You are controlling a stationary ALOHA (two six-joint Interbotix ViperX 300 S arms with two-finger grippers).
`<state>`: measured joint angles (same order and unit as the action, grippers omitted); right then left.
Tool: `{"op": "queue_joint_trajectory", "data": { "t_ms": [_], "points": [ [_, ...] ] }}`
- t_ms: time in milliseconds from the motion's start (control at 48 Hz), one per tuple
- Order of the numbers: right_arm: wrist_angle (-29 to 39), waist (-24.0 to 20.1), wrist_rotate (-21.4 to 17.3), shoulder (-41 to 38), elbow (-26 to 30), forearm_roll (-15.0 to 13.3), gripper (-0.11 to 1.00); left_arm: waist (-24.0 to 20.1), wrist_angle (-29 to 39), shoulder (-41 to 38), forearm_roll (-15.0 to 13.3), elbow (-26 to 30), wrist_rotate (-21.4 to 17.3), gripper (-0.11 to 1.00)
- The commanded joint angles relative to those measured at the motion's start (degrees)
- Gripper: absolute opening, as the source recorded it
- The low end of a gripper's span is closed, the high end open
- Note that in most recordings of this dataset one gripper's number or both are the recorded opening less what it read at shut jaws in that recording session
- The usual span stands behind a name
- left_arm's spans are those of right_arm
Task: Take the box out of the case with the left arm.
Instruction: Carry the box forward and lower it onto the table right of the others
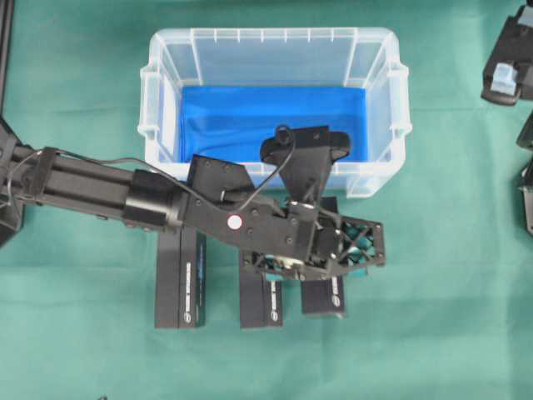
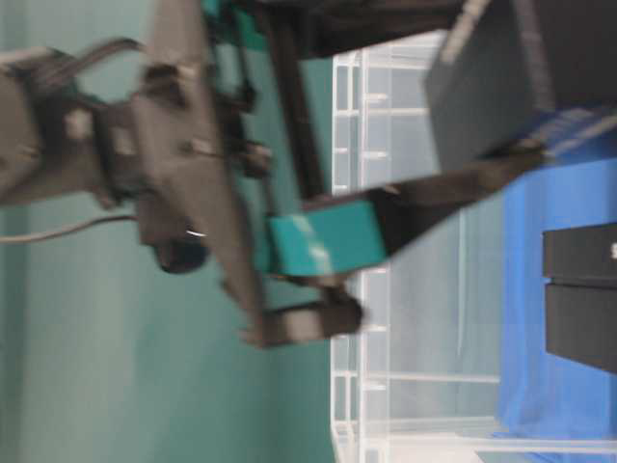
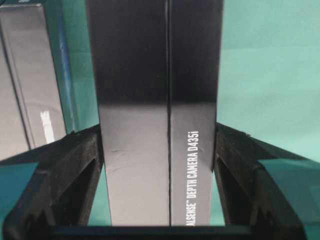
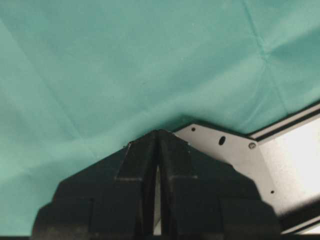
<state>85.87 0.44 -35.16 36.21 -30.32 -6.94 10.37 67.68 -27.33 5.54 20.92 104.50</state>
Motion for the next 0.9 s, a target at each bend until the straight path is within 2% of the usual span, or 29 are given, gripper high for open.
{"op": "queue_joint_trajectory", "data": {
  "t_ms": [0,334,626,876],
  "points": [
    [-0.3,-0.1,0.0,0.1,0.4,-0.1,0.00,0.0,-1.8,3.2,0.3,-0.5,-0.1,0.60],
    [-0.3,0.0,-0.1,0.2,0.4,-0.1,0.00,0.0,-2.4,2.2,0.3,-1.5,-0.3,0.60],
    [-0.2,-0.1,-0.1,0.2,0.4,-0.1,0.00,0.4,-6.5,2.5,0.2,-3.2,-1.0,0.60],
    [-0.3,-0.1,-0.1,0.2,0.4,-0.2,0.00,0.8,-6.6,3.2,-0.4,-4.8,-3.3,0.60]
  ]
}}
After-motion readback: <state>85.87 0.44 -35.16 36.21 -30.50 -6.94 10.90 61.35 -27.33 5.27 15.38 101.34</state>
